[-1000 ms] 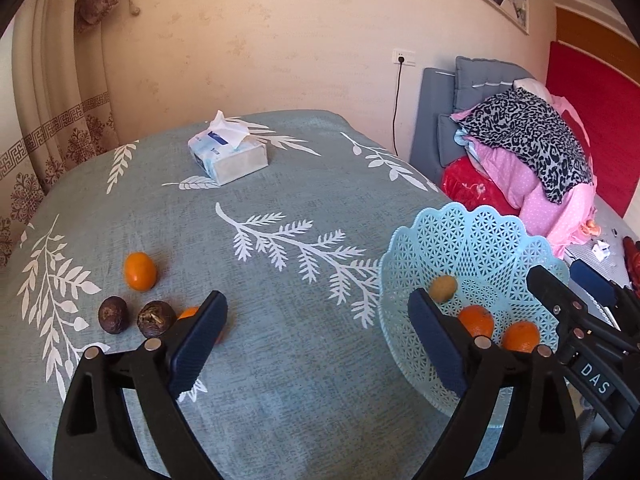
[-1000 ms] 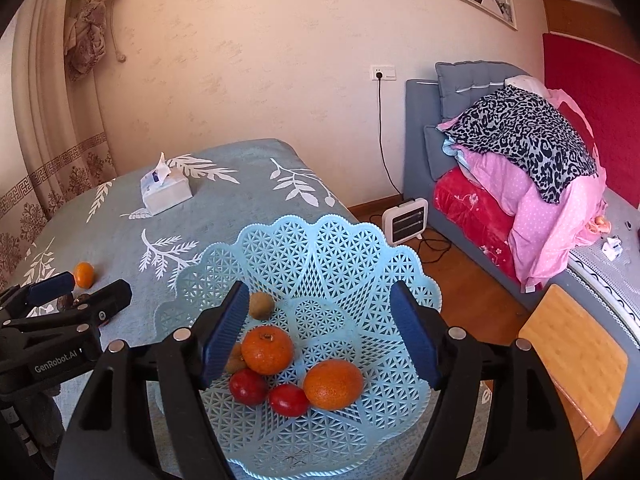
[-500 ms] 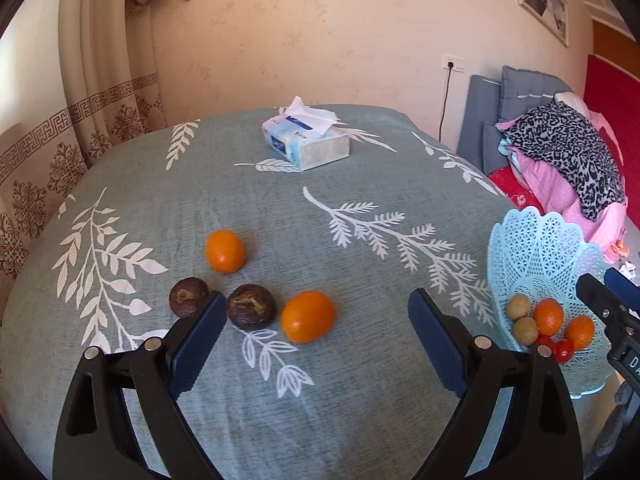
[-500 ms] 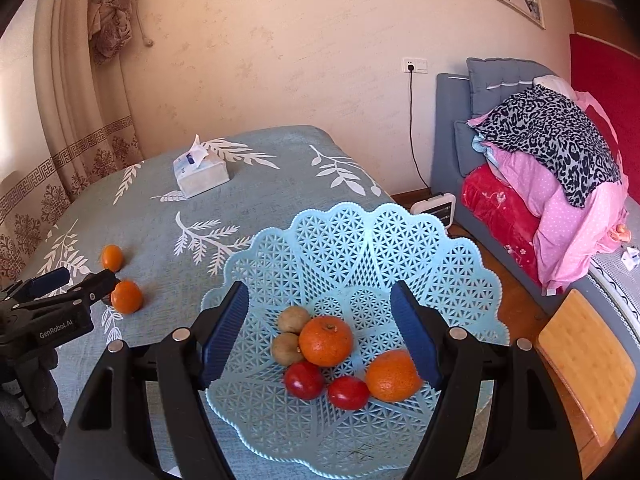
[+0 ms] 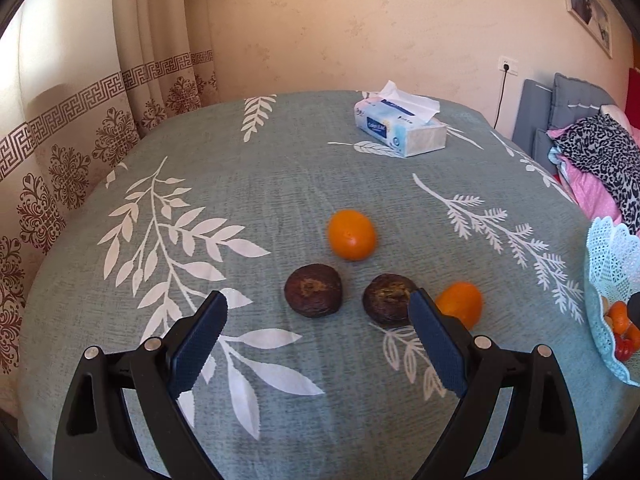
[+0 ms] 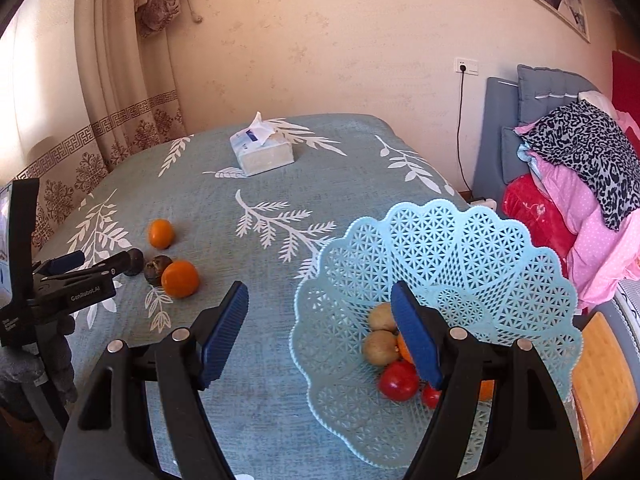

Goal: Organize fruits
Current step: 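Reach the left gripper to a dark brown passion fruit and close on it, then grasp and lift an orange with the right gripper while the left holds the passion fruit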

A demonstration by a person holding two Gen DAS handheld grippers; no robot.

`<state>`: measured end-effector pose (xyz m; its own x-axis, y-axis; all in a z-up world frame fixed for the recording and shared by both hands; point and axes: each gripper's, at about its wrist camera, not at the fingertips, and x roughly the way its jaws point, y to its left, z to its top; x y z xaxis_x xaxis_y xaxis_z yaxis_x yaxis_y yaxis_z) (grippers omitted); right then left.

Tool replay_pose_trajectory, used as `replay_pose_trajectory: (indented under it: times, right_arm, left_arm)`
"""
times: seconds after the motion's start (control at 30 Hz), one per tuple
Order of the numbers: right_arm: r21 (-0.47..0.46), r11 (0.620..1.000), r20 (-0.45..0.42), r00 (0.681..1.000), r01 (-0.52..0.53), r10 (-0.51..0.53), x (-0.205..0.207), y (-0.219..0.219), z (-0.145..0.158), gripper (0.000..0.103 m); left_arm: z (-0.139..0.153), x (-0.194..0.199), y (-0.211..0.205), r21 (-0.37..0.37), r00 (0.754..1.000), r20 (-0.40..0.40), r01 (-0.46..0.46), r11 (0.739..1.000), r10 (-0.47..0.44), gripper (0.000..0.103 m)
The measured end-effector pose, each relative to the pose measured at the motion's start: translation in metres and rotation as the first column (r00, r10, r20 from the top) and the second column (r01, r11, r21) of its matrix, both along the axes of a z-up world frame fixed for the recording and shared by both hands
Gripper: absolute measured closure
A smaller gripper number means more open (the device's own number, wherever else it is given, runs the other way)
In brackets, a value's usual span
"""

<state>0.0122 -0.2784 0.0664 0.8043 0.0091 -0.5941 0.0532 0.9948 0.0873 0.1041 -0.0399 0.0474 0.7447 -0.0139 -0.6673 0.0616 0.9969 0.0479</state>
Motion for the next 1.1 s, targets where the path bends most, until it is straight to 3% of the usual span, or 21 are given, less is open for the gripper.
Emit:
replay_pose_trajectory:
  times: [0.2,0.43,0.6,0.8,1.1]
  right_arm:
    - [0.006,0.998,-0.023,0.998,-0.061,0.061,0.010,0.023,-0.003,0.028]
    - [0.054,0.991,-0.063,0.990,-0.120,0.124,0.026,0.044,-0.008,0.028]
    - [0.043,0.986,-0.087,0.982,-0.162,0.165,0.039,0.062,-0.013,0.028]
    - [0.050,0.977,-0.124,0.970,-0.207,0.211,0.055,0.080,-0.023,0.028]
    - [0.096,0.970,-0.182,0.954,-0.222,0.236,0.084,0.092,-0.037,0.028]
  left_arm:
    - [-0.015,0.016,0.019,0.026,0.999,-0.032,-0.035,0.999,0.036,0.012]
    - [-0.026,0.036,0.021,0.024,0.997,-0.081,-0.009,1.000,0.011,0.013]
    - [-0.030,0.042,0.016,0.002,0.994,-0.104,0.029,1.000,-0.028,0.030]
    - [-0.030,0.041,0.013,-0.051,0.990,-0.105,0.089,0.995,-0.094,0.063]
    - [-0.022,0.031,0.022,-0.072,0.995,-0.068,0.064,0.995,-0.069,0.063]
